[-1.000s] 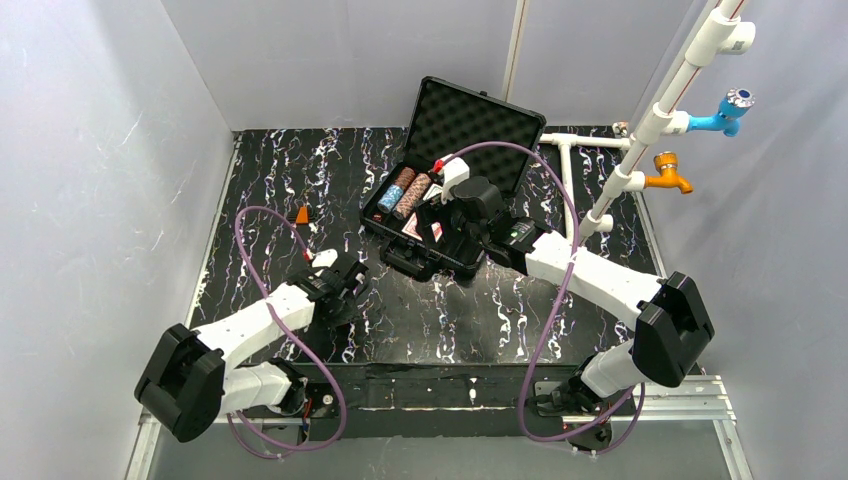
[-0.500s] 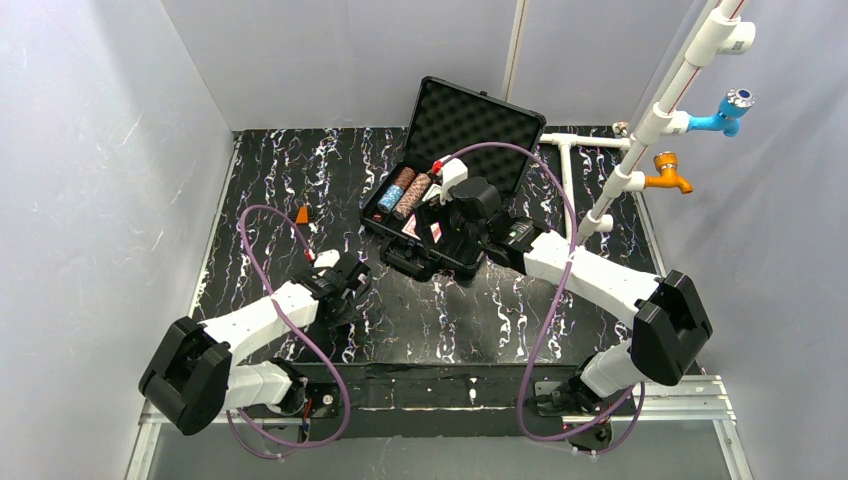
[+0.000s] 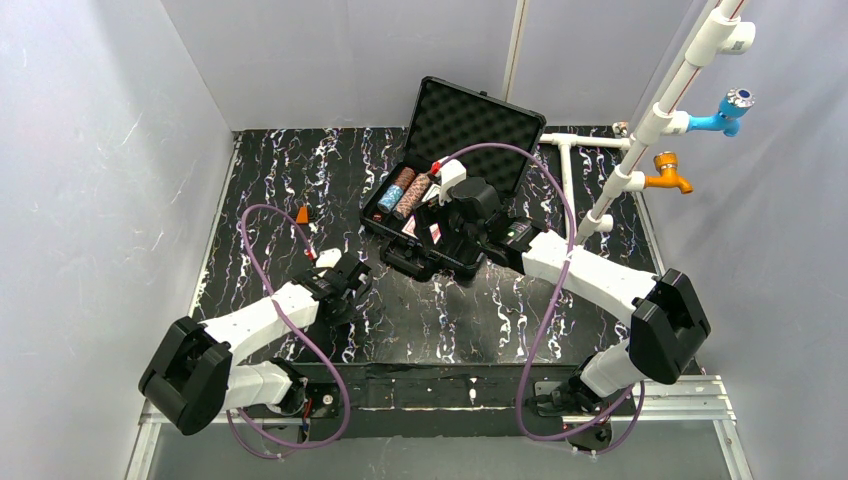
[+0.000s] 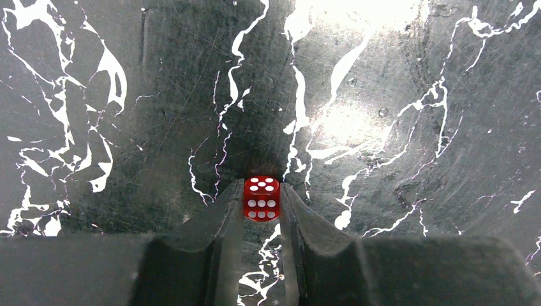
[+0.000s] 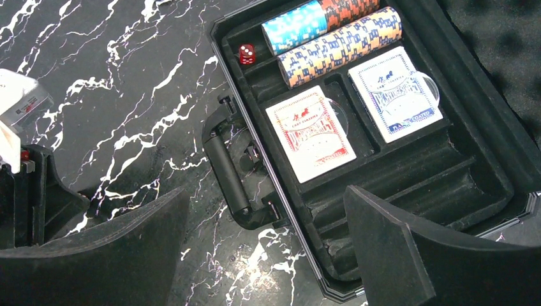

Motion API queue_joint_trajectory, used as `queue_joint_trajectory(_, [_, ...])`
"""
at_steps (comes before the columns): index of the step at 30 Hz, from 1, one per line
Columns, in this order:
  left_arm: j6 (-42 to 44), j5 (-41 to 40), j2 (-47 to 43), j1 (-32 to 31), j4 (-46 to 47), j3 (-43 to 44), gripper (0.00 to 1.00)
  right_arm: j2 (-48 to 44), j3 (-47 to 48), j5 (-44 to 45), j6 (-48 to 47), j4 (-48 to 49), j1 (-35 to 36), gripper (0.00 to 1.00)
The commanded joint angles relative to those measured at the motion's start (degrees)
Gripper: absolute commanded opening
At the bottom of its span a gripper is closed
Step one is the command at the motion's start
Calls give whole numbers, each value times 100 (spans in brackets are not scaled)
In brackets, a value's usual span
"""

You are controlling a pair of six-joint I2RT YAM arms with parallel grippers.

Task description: Pack up texas hold em set

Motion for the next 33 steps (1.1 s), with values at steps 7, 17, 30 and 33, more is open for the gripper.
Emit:
queue_joint_trajectory(7, [237, -78, -305, -14, -105, 21, 0, -41, 73, 5, -35, 223, 15, 98])
queue_joint_trajectory(17, [679, -46, -698, -12, -346, 622, 0, -253, -93, 80, 23, 350, 15, 98])
queue_joint_trajectory(30, [1705, -370, 68, 49, -537, 2266, 0, -597, -282, 604, 34, 380, 15, 98])
queue_joint_trajectory(33, [1983, -250, 317, 160, -456, 2595, 0, -622, -290, 709, 59, 352, 15, 98])
